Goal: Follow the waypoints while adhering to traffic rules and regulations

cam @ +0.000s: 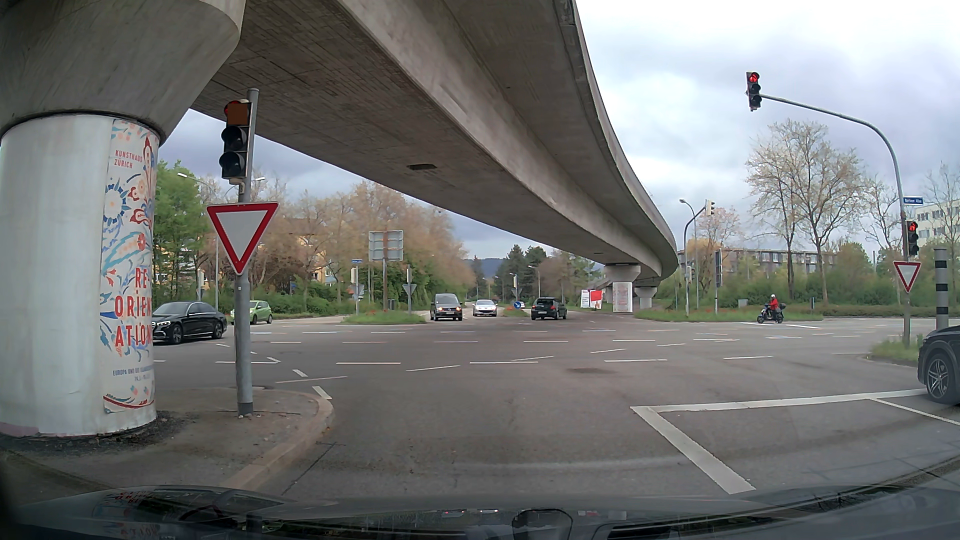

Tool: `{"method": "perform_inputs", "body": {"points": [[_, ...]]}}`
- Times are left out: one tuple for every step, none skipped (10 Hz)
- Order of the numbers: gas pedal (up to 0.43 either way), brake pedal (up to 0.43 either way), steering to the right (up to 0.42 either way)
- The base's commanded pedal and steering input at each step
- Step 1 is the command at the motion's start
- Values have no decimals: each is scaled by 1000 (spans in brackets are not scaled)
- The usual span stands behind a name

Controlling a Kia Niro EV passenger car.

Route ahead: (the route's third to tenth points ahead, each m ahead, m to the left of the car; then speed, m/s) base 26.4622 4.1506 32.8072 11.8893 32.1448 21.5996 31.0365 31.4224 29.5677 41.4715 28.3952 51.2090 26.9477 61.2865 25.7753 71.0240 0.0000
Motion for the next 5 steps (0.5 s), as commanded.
{"method": "perform_inputs", "body": {"points": [[0,244,-9],[0,244,-8],[0,244,-9],[0,244,-8],[0,244,-9]]}}
